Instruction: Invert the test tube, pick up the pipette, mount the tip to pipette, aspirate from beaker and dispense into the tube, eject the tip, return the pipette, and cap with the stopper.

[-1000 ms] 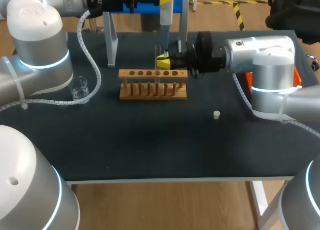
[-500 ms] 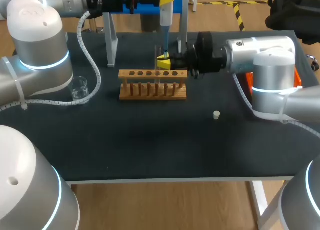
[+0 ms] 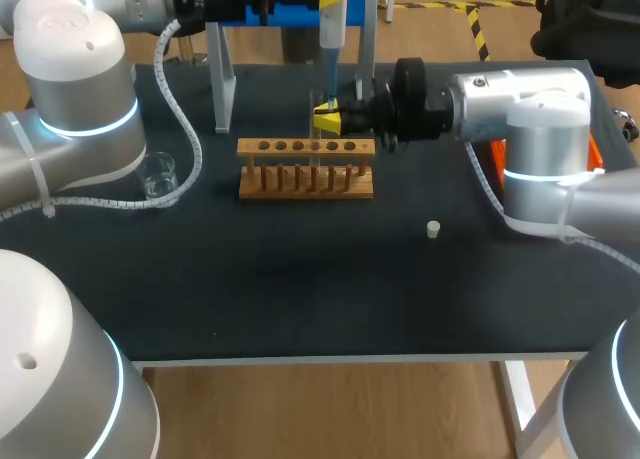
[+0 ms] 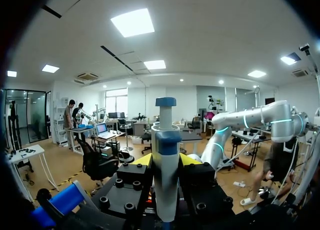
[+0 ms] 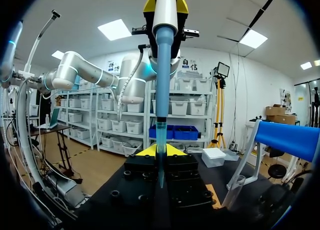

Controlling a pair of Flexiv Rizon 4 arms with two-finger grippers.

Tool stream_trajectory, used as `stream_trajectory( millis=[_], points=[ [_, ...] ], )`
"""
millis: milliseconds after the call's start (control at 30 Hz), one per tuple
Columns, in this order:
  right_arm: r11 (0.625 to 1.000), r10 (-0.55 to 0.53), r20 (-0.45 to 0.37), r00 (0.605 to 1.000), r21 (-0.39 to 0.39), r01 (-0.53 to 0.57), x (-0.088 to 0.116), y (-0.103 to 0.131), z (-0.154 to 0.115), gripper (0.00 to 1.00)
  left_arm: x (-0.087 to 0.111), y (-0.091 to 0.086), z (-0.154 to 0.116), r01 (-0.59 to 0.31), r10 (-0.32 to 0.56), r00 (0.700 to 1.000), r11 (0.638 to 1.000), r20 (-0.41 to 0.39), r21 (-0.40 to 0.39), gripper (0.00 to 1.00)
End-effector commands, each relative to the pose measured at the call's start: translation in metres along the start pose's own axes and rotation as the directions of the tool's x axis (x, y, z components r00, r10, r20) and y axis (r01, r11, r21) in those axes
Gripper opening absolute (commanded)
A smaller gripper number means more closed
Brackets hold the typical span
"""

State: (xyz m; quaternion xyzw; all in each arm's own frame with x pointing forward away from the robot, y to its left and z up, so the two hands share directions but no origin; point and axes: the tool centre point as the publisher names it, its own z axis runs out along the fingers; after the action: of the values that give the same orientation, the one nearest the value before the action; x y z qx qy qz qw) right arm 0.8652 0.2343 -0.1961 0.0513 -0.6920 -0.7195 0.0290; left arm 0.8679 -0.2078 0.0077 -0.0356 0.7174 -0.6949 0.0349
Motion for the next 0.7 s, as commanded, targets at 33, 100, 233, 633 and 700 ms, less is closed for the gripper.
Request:
stream_trajectory(
  millis=[33, 100, 233, 633, 700],
  points=[
    [1.000, -0.003, -0.002, 1.000, -0.001, 0.003, -0.002, 0.006, 0.001, 0.00, 0.001, 0.003, 0.000, 0.000, 0.000, 1.000, 1.000, 0.001, 0.002, 0.00],
    [1.000, -0.005, -0.002, 1.000, -0.004, 0.005, -0.002, 0.008, 0.001, 0.00, 0.001, 0.003, 0.000, 0.000, 0.000, 1.000, 1.000, 0.001, 0.002, 0.00],
    [1.000, -0.010, -0.002, 1.000, -0.009, 0.010, -0.003, 0.012, 0.002, 0.00, 0.001, 0.003, 0.000, 0.000, 0.000, 1.000, 1.000, 0.001, 0.002, 0.00],
    [0.999, -0.025, -0.001, 1.000, -0.023, 0.025, -0.007, 0.022, 0.002, 0.00, 0.001, 0.003, 0.000, 0.000, 0.000, 1.000, 1.000, 0.001, 0.002, 0.00],
    [0.999, -0.026, -0.001, 1.000, -0.022, 0.026, -0.007, 0.022, 0.002, 0.00, 0.001, 0.003, 0.000, 0.000, 0.000, 1.000, 1.000, 0.001, 0.002, 0.00]
  ],
)
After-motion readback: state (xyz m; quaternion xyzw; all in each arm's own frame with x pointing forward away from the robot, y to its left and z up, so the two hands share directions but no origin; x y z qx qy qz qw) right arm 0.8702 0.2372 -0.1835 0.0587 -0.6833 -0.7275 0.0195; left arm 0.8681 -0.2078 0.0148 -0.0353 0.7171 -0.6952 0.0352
